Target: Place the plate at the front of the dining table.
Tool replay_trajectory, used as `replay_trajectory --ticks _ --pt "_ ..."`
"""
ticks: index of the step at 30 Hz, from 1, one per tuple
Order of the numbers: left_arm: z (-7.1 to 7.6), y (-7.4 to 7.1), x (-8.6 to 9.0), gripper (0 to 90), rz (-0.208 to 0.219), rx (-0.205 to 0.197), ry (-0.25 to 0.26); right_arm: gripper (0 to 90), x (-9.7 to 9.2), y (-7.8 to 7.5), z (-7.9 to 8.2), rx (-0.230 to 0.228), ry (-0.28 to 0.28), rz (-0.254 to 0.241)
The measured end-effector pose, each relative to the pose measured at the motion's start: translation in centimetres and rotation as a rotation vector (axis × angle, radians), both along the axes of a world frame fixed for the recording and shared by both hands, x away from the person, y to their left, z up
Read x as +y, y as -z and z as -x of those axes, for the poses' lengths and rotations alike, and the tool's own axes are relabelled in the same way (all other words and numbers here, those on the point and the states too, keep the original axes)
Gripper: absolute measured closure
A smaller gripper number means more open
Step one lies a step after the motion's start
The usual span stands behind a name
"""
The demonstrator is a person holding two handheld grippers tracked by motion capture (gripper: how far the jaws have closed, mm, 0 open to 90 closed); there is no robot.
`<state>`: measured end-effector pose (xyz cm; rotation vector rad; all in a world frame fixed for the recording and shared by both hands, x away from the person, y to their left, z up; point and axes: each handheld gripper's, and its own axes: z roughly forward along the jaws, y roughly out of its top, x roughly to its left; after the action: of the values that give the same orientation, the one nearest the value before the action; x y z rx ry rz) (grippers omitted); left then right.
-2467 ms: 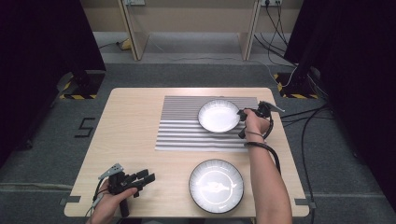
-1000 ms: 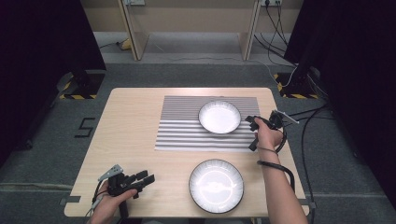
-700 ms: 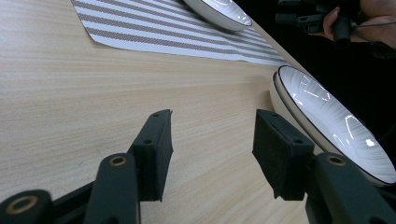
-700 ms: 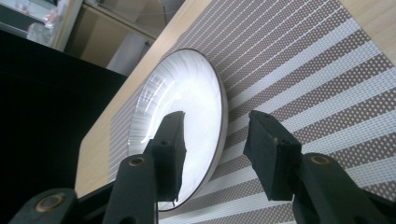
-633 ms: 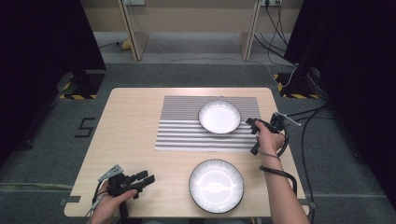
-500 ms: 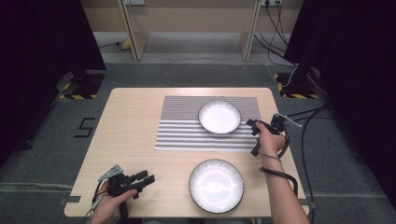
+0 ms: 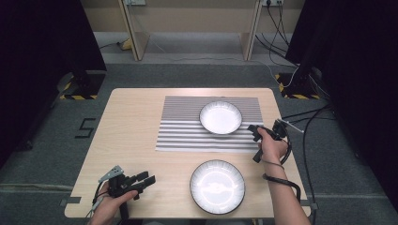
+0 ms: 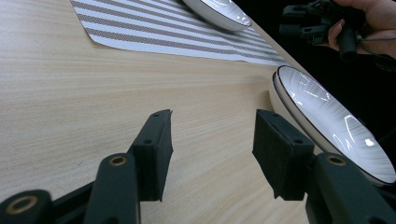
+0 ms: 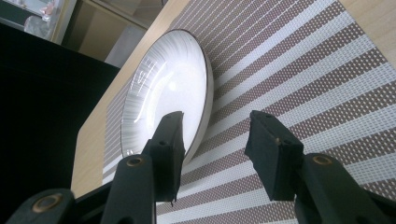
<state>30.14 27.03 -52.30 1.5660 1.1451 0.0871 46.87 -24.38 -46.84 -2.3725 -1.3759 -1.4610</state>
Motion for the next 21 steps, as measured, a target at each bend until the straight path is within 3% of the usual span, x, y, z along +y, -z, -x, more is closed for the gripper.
replay_trajectory --ticks 21 --pt "0.0 -0.1 0.0 46.8 -0.001 -0.002 0.000 54.9 -0.5 -0.1 2.3 -0.004 -0.012 -0.017"
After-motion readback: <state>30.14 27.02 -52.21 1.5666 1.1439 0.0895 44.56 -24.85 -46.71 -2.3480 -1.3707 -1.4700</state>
